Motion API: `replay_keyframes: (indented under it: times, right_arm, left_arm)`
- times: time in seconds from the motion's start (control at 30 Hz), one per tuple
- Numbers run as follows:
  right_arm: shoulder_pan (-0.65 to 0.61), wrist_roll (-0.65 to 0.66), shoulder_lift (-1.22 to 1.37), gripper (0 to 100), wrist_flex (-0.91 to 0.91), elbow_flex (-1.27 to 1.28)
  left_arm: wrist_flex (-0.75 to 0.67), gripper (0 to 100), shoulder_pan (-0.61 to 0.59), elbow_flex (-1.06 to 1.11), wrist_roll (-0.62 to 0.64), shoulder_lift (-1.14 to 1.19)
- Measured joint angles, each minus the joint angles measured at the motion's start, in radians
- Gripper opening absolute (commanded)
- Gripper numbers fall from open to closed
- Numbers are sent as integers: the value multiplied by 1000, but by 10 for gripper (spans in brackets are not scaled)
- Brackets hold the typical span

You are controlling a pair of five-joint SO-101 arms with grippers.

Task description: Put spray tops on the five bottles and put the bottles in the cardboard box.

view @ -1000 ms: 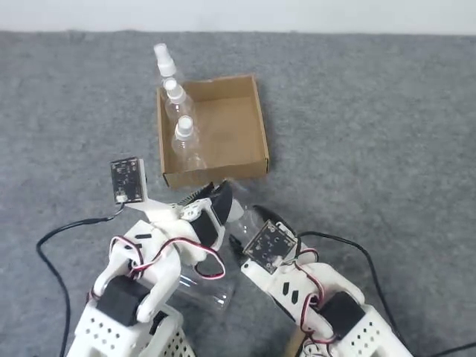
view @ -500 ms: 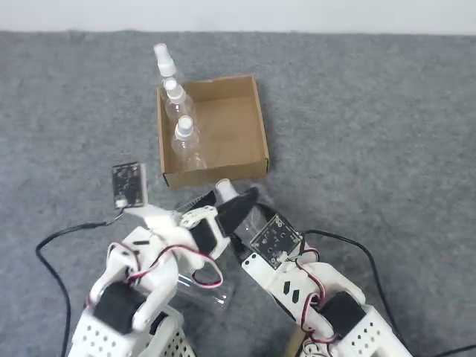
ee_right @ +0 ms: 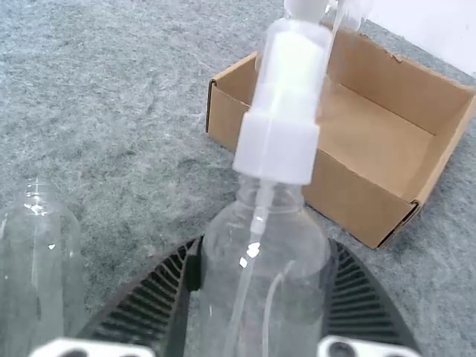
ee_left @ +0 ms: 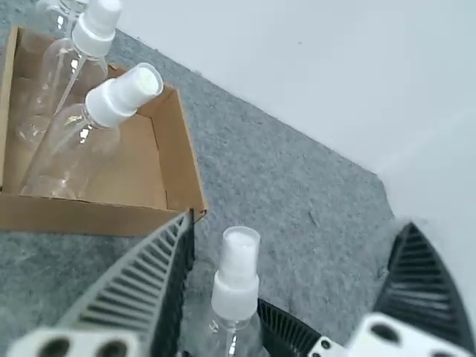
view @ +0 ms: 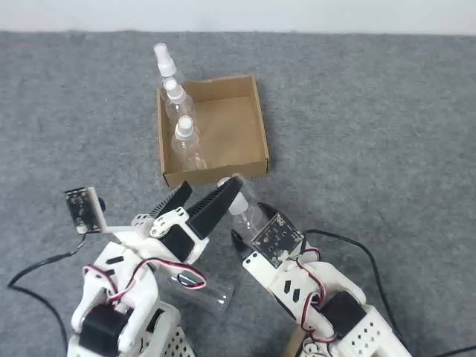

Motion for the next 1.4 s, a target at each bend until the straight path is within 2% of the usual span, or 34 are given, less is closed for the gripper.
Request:
replay_keyframes:
  times: [0.23, 0.43, 0.5, 0.77, 1.1, 1.3, 1.4]
  right_arm:
    - [3, -29, 0, 177, -51, 0]
    - [3, -242, 0, 177, -146, 0]
    - [3, -276, 0, 176, -164, 0]
    - [3, -288, 0, 174, -175, 0]
    - [3, -288, 0, 175, -238, 0]
    - [3, -288, 0, 176, -238, 0]
    - [3, -288, 0, 176, -238, 0]
  left_arm:
    - [-2, 383, -6, 0, 0, 0]
    - [-26, 383, -124, 2, 44, 0]
    - [-54, 383, -147, 29, 46, 0]
    - [-218, 383, -166, 176, 48, 0]
    - [-250, 382, -166, 222, 44, 0]
    - [-347, 382, -163, 319, -31, 0]
    - [-354, 382, -120, 331, -58, 0]
